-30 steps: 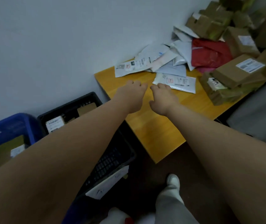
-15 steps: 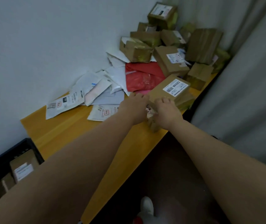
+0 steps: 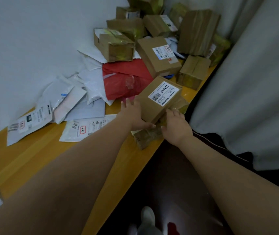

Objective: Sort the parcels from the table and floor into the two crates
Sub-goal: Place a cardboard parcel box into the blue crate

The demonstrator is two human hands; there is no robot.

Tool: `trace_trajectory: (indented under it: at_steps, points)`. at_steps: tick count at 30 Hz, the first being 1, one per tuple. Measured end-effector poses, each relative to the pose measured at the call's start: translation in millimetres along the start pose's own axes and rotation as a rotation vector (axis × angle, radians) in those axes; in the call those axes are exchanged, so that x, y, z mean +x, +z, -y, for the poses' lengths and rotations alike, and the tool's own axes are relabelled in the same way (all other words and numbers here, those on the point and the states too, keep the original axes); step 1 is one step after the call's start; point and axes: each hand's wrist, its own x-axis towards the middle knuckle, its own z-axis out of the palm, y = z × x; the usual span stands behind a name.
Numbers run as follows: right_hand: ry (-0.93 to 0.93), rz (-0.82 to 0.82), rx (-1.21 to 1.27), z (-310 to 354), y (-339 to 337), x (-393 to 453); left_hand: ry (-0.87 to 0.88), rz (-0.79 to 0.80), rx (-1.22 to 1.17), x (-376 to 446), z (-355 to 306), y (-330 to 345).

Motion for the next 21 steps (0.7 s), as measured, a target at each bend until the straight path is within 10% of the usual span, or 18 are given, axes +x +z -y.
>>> trace_trajectory:
  at_steps: [13,21]
  points:
    - [-0.036,-0.003,-0.066,-15.5,-2.8,18.3,-0.008,-0.190,-0.007,24.6,4.5,13.0]
    - [-0.066,-0.065,0.199,39.1,-18.2,43.4,0.084,-0.114,-0.870,-24.0,45.8,-47.9]
